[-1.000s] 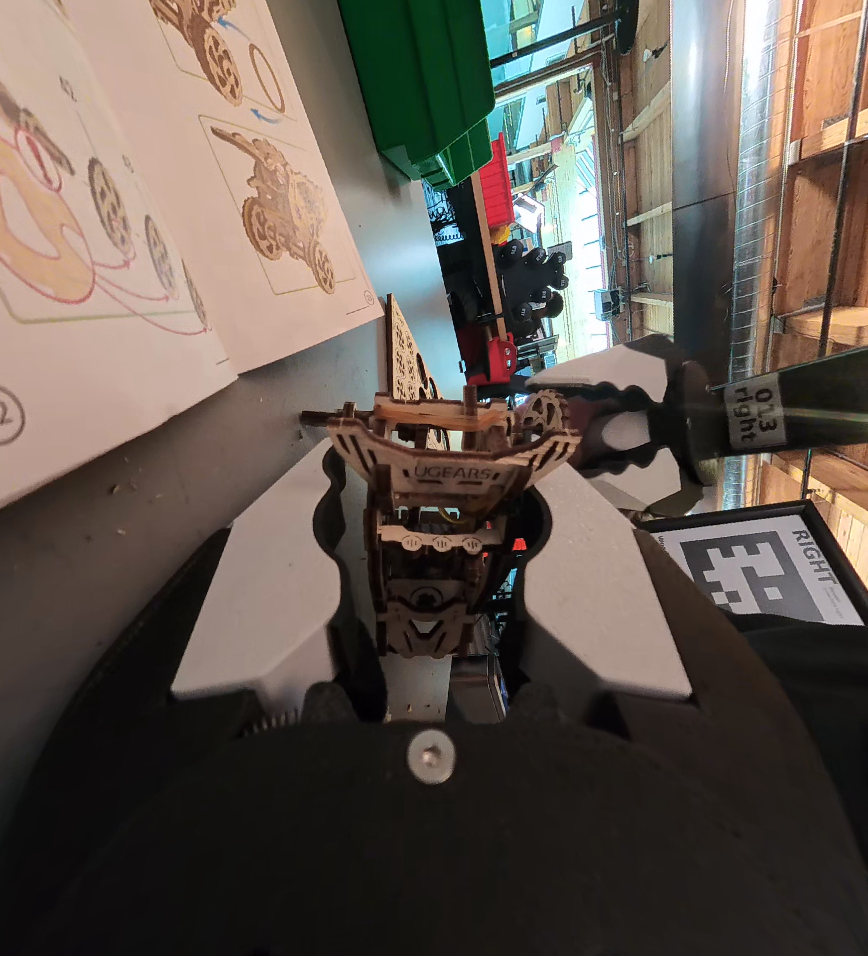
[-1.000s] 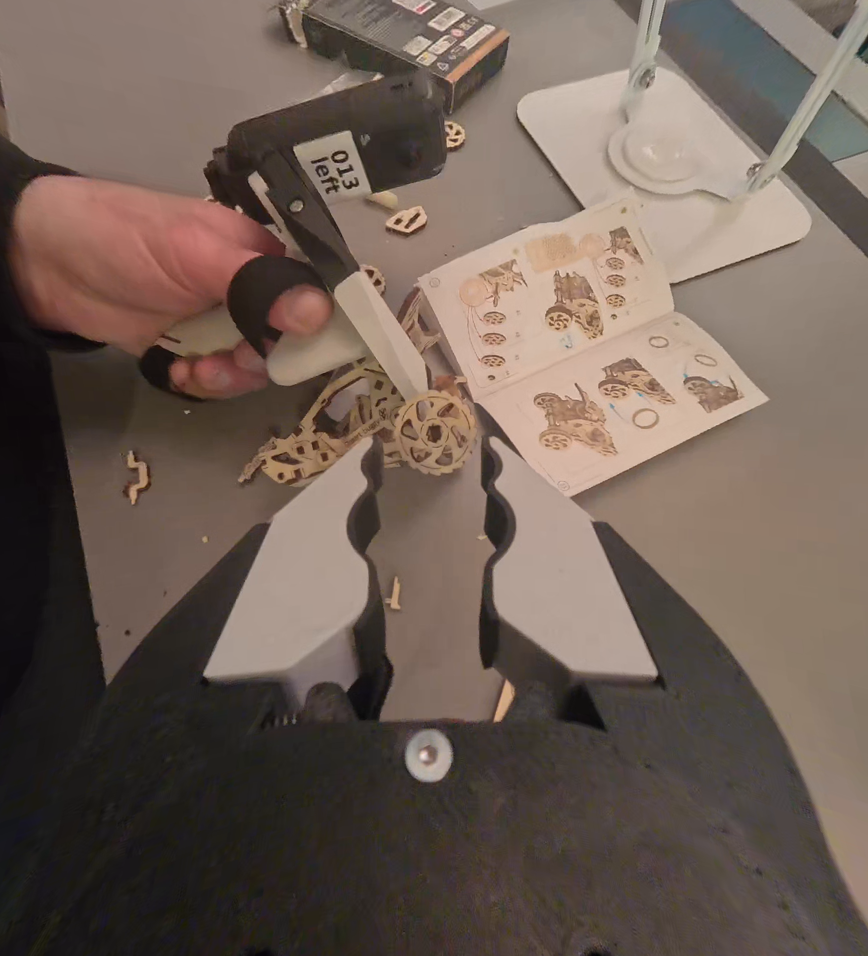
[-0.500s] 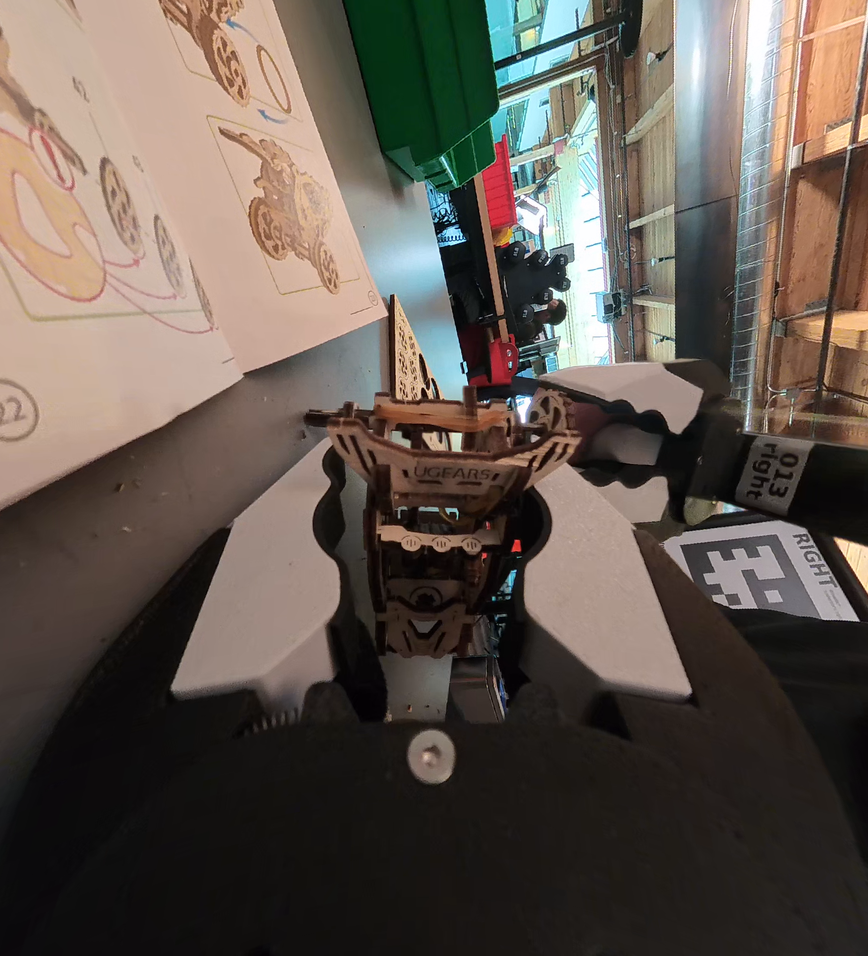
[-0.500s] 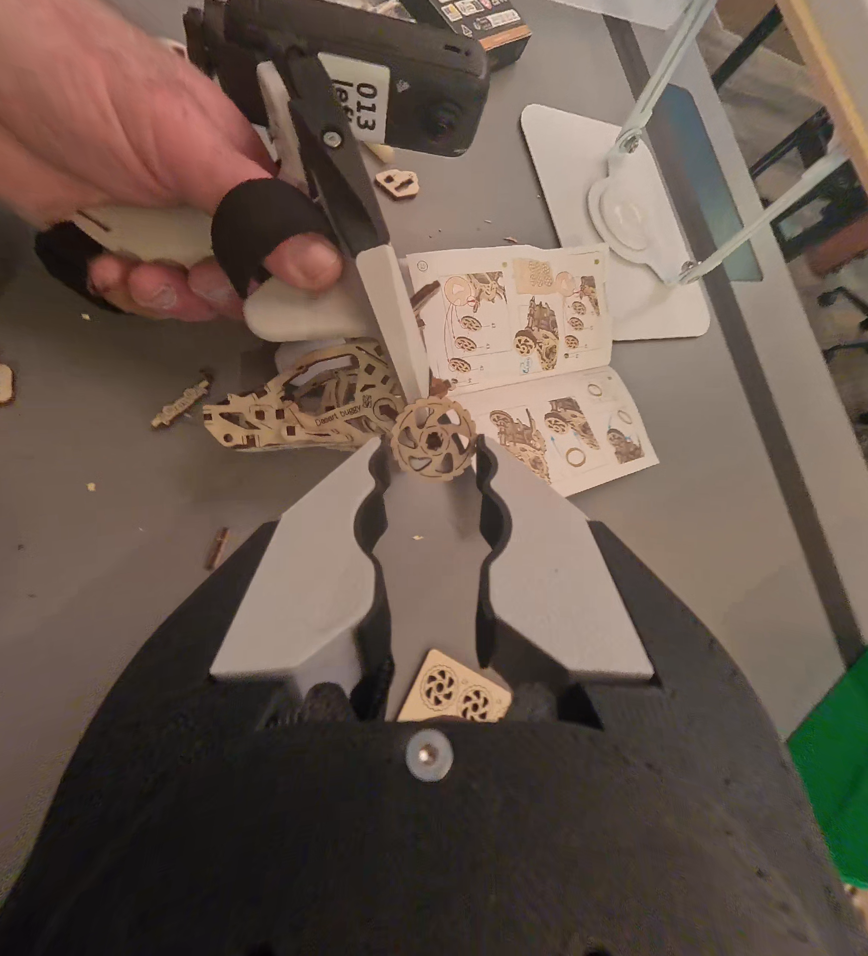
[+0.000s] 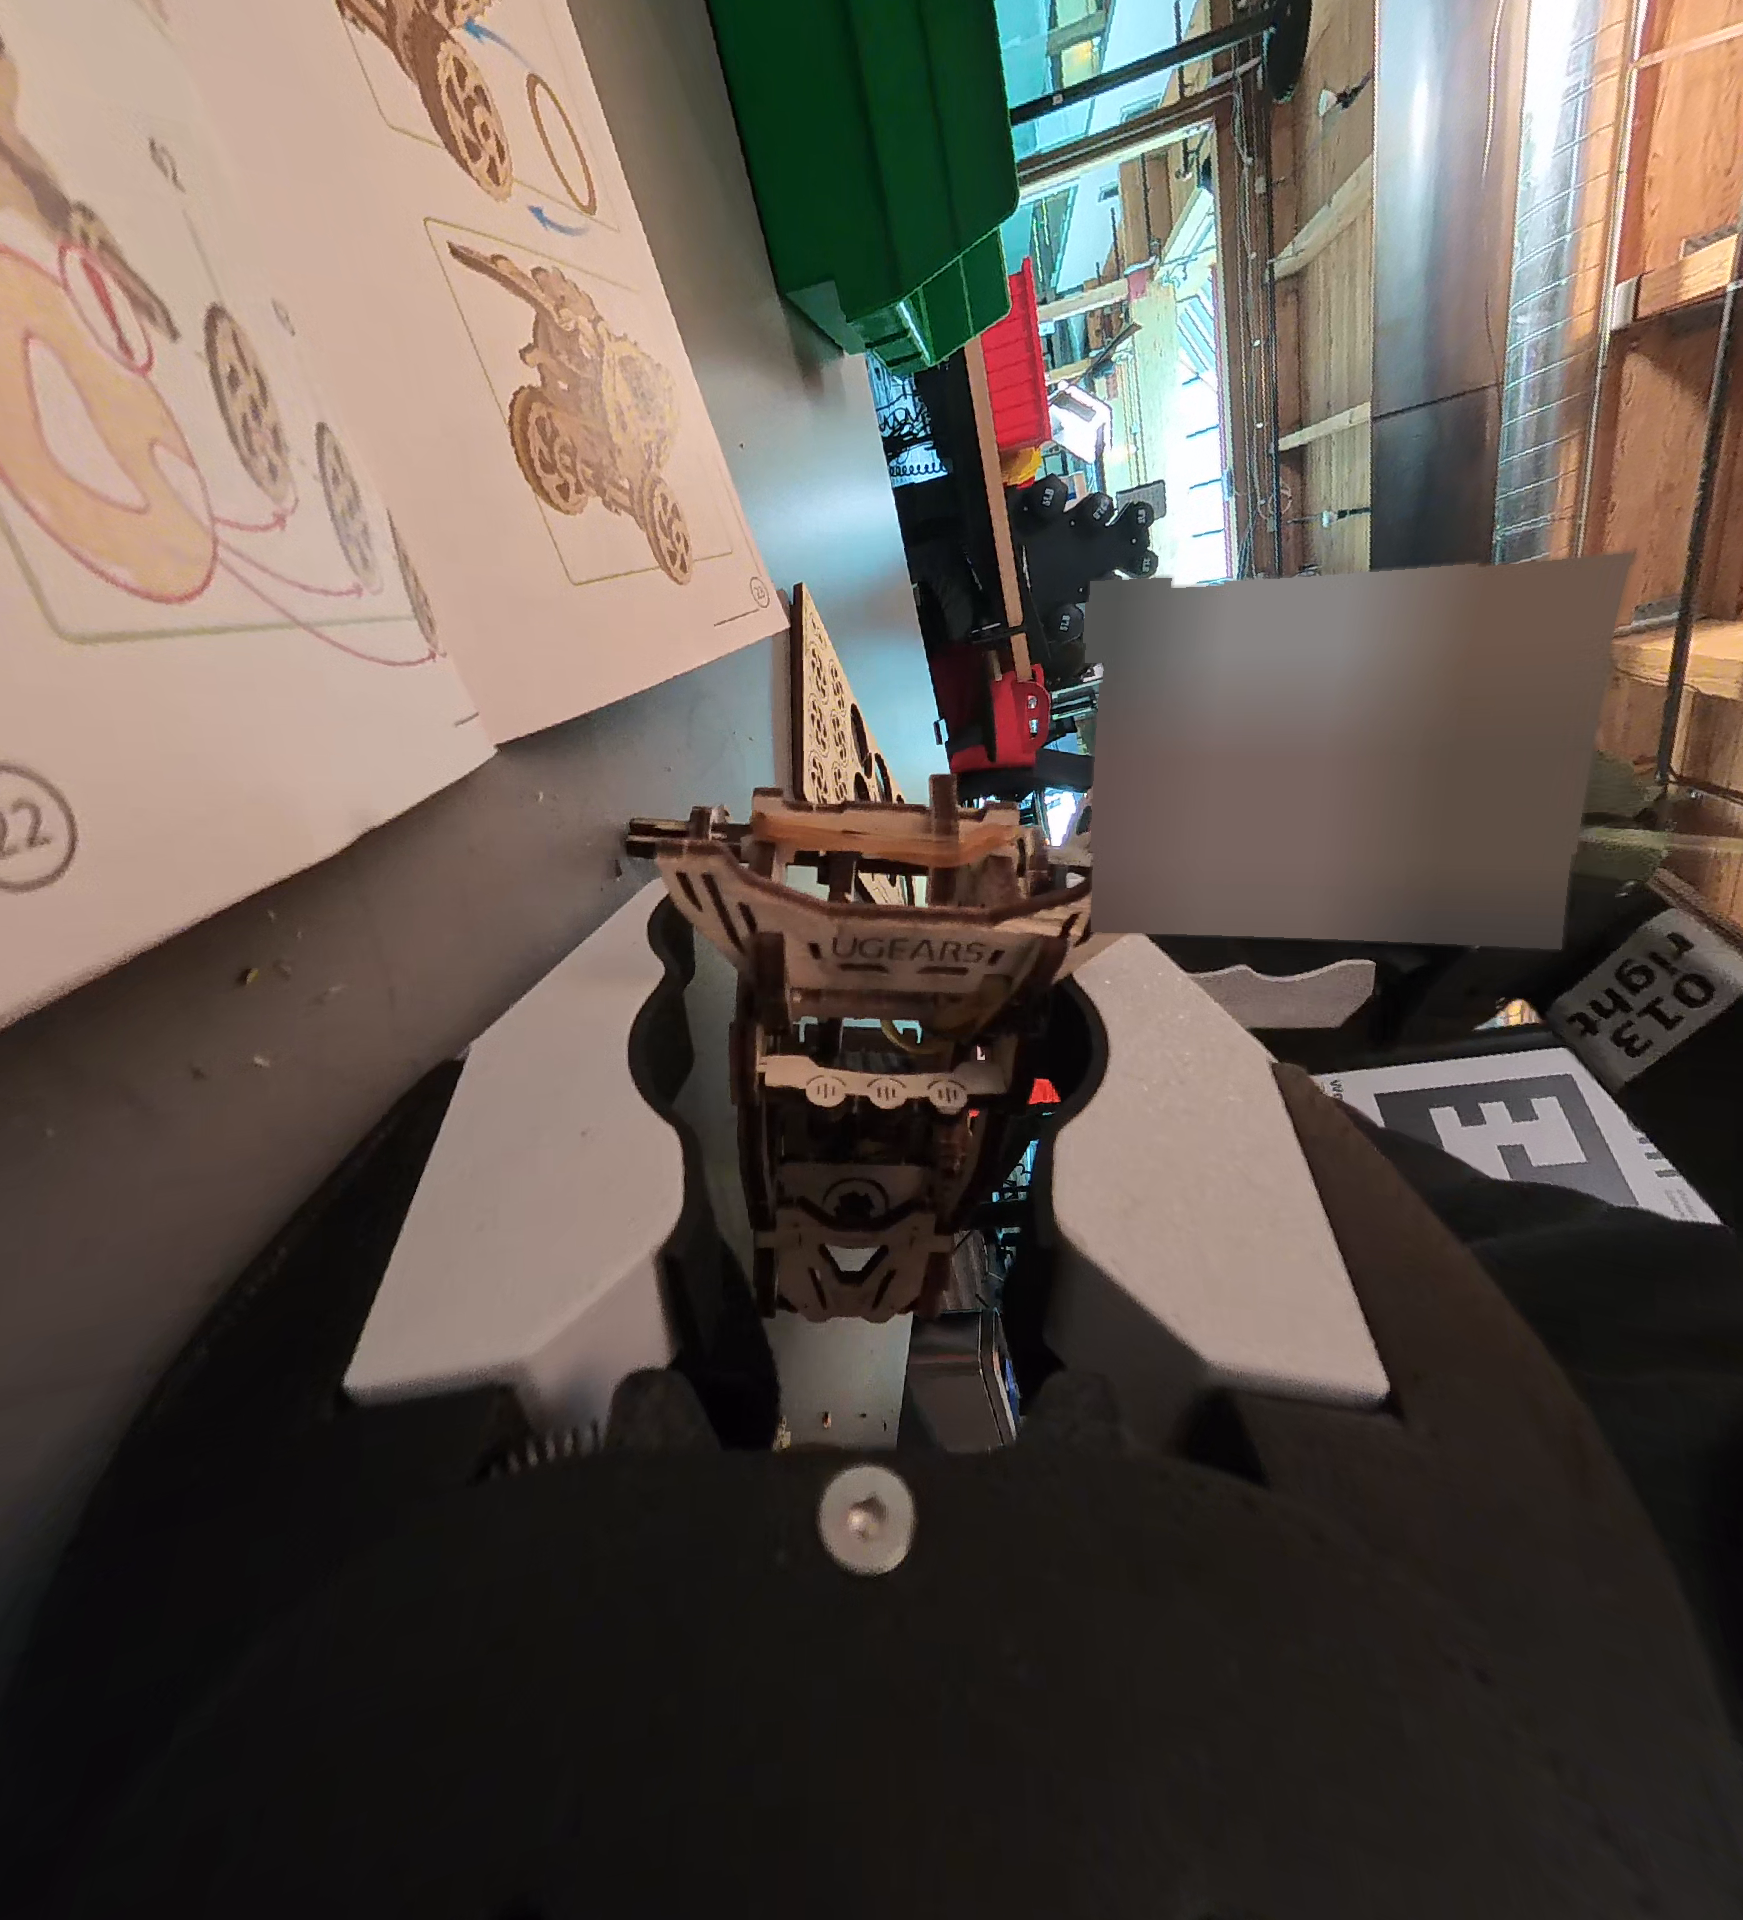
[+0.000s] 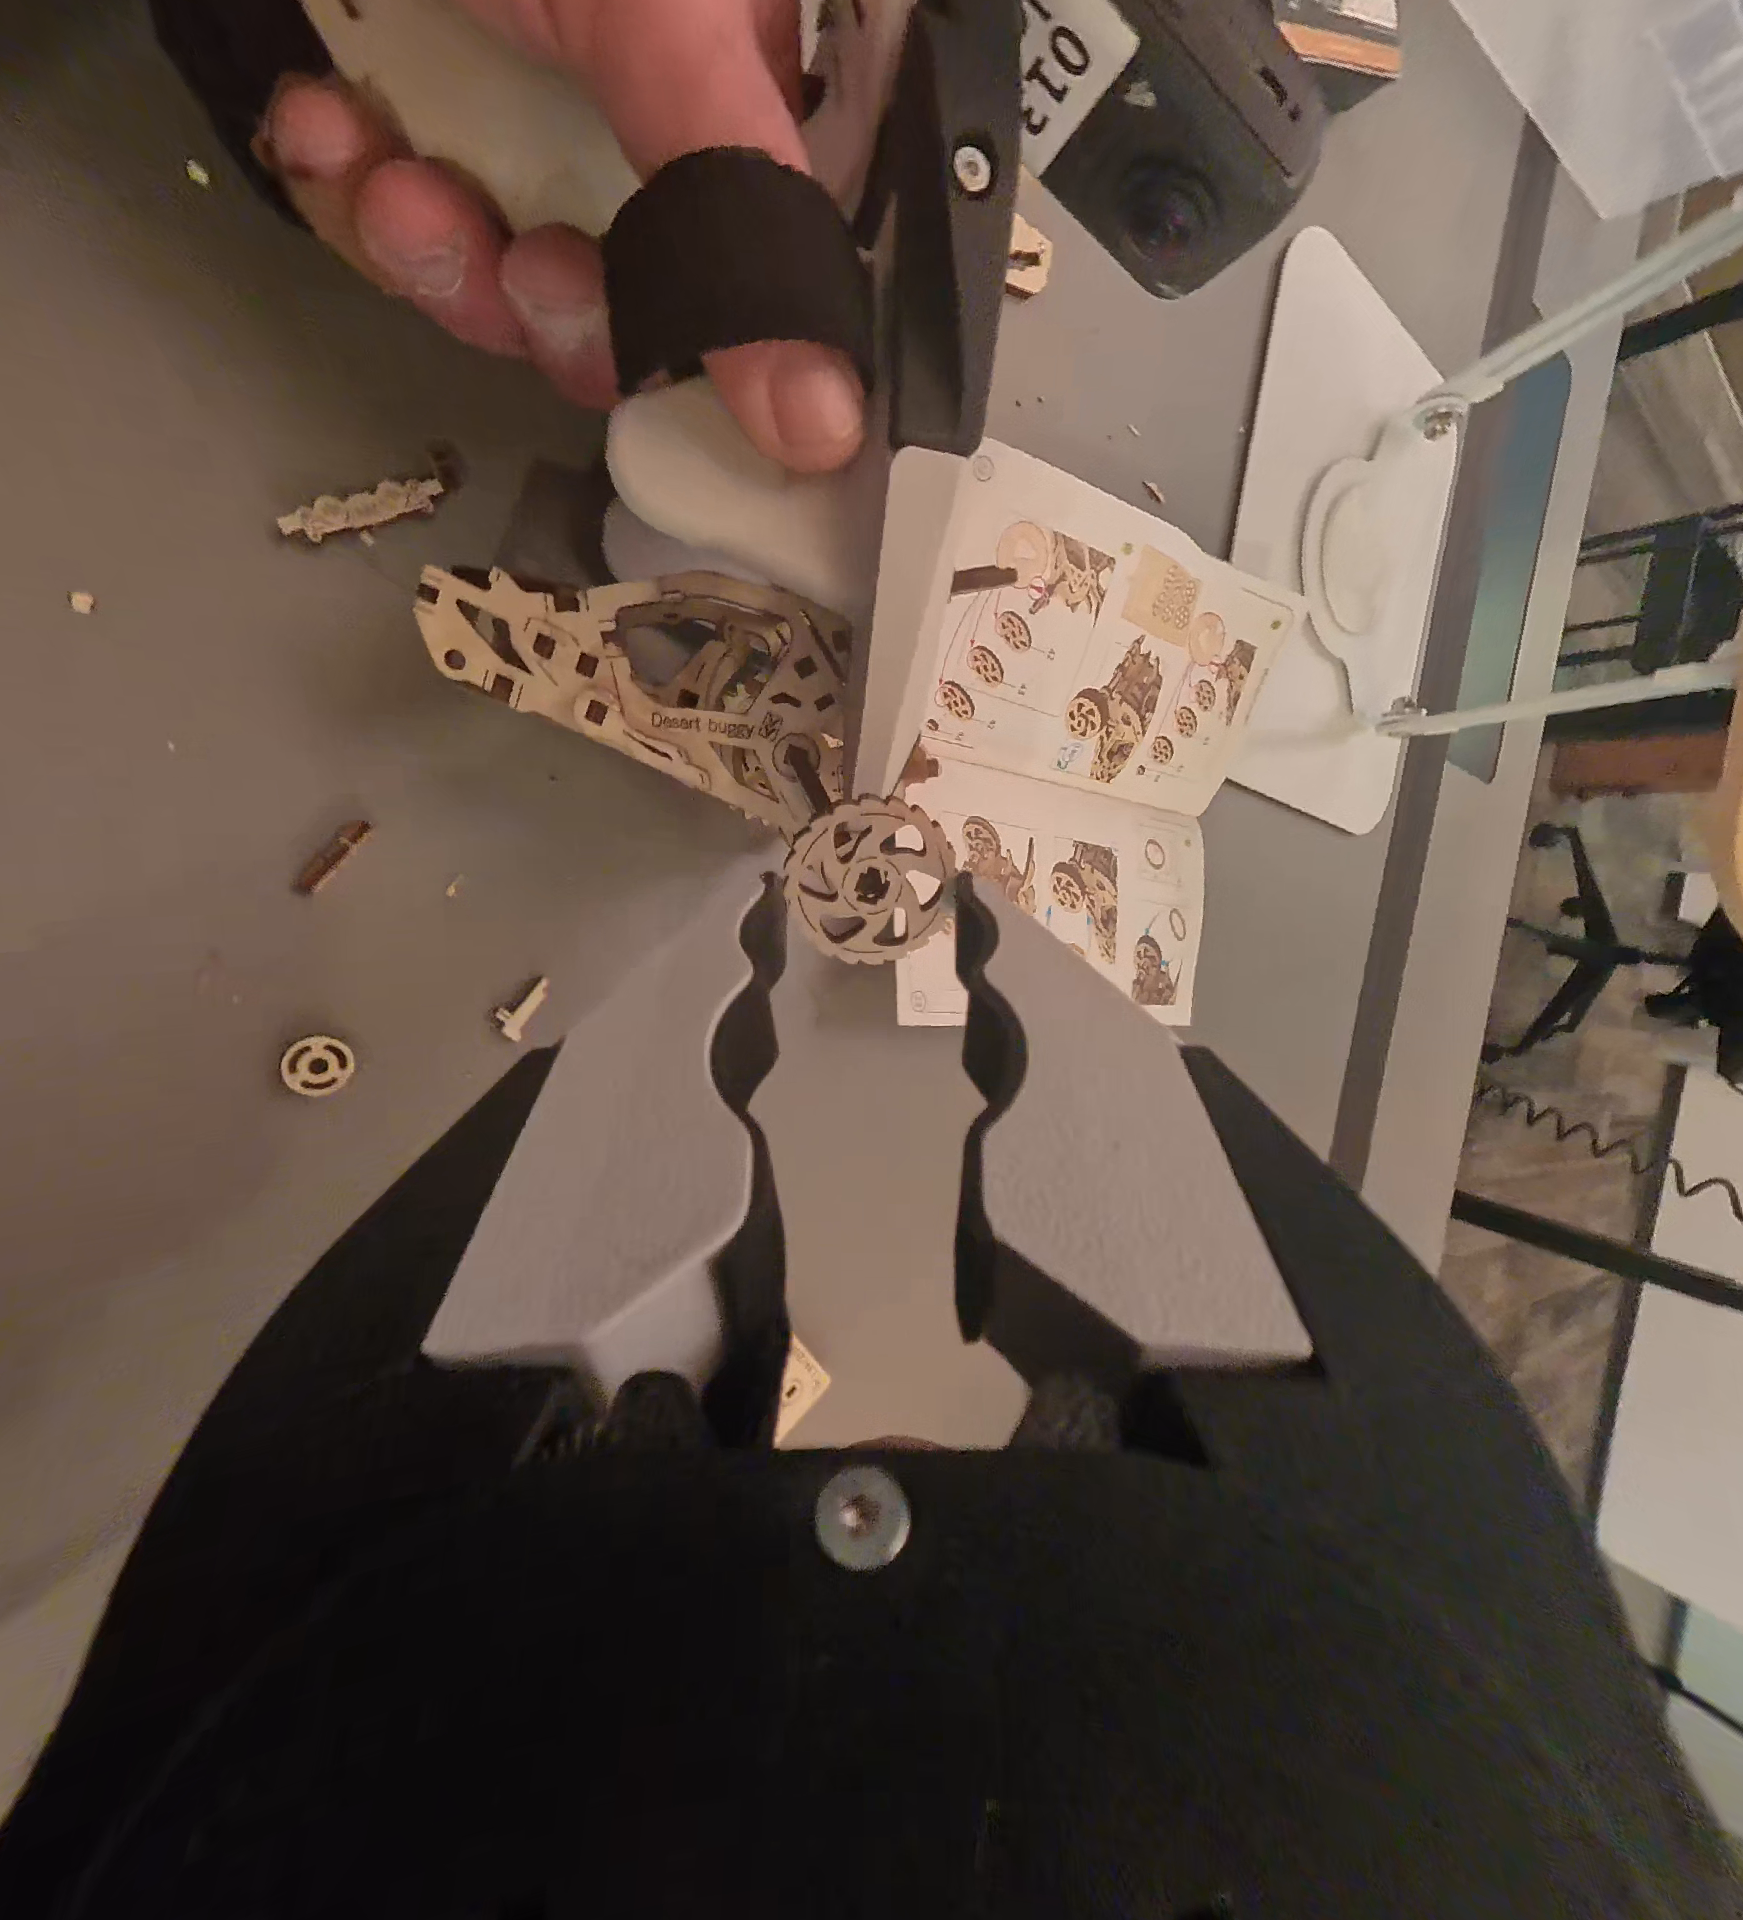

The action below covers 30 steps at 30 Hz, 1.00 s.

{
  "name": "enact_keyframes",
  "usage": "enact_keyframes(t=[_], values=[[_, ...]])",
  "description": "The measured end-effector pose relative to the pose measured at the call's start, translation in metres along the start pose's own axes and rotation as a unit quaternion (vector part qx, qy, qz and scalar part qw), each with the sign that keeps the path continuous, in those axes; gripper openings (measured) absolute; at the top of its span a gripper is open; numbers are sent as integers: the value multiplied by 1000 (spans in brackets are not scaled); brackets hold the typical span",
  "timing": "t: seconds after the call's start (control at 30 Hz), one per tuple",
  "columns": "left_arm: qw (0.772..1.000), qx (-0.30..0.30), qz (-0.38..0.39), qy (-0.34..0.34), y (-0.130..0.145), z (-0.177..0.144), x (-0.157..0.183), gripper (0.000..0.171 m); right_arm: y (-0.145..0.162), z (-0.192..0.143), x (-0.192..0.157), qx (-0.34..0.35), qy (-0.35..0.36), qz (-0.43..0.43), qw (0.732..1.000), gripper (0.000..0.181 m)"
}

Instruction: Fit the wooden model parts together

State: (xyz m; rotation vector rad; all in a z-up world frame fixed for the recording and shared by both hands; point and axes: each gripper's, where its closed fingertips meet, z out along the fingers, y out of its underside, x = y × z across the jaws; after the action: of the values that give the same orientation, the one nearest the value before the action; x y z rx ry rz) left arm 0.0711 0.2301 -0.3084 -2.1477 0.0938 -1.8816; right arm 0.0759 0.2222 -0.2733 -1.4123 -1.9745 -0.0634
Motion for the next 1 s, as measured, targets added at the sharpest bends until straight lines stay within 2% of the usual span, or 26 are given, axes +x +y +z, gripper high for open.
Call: enact_keyframes(t=[0.13,0.27,0.43,0.73,1.0], values=[[1000,0,-1,-2,0,0,-1,65,0,-1,0,-3,-14,-20,1000,30],[1000,1,-2,-2,-1,0,-1,65,-2,-3,0,8,-29,45,999,30],[1000,0,-3,-2,0,0,-1,65,-2,-5,-4,18,-21,47,999,30],[1000,1,-3,-3,-1,0,-1,65,-1,-5,0,0,-40,-113,993,29],[1000,0,-8,0,-1,0,-1,65,-2,-4,-2,7,-73,-205,976,30]])
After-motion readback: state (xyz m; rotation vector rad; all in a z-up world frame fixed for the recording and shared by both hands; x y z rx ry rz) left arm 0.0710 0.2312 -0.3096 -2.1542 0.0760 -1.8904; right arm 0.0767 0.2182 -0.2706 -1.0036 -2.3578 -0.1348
